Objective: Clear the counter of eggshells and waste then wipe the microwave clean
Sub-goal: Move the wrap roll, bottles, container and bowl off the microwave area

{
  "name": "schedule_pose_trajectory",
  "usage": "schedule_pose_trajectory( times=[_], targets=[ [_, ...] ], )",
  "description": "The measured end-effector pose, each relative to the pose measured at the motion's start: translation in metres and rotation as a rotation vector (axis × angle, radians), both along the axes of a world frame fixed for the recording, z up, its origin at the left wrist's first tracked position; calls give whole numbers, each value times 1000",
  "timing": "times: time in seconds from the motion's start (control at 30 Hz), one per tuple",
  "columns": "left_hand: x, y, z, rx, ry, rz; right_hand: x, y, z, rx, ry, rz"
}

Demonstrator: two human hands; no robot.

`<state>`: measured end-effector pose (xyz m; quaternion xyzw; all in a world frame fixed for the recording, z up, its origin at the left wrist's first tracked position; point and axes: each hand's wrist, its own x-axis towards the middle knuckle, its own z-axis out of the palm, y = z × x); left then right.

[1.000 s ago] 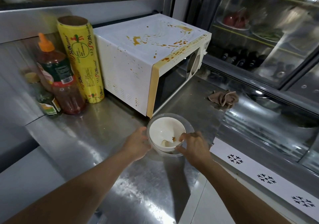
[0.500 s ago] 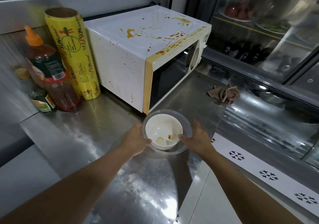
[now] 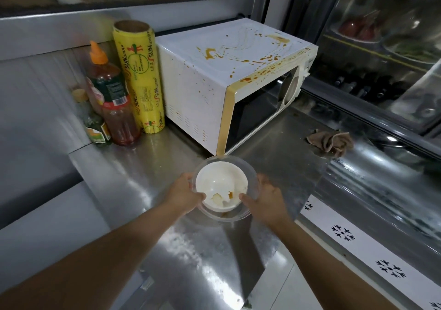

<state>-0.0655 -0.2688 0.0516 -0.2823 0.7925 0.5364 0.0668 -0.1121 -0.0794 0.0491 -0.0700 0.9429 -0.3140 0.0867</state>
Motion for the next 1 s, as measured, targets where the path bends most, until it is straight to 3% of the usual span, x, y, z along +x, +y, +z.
schedule_pose_trajectory(
  times=[0.43,1.0],
  targets=[
    [65,-128,21,5,-31,279,20,-147,24,-102,-13,226],
    [55,-282,-5,20,-81,356,0,-313,6,18,-24,286]
  ],
)
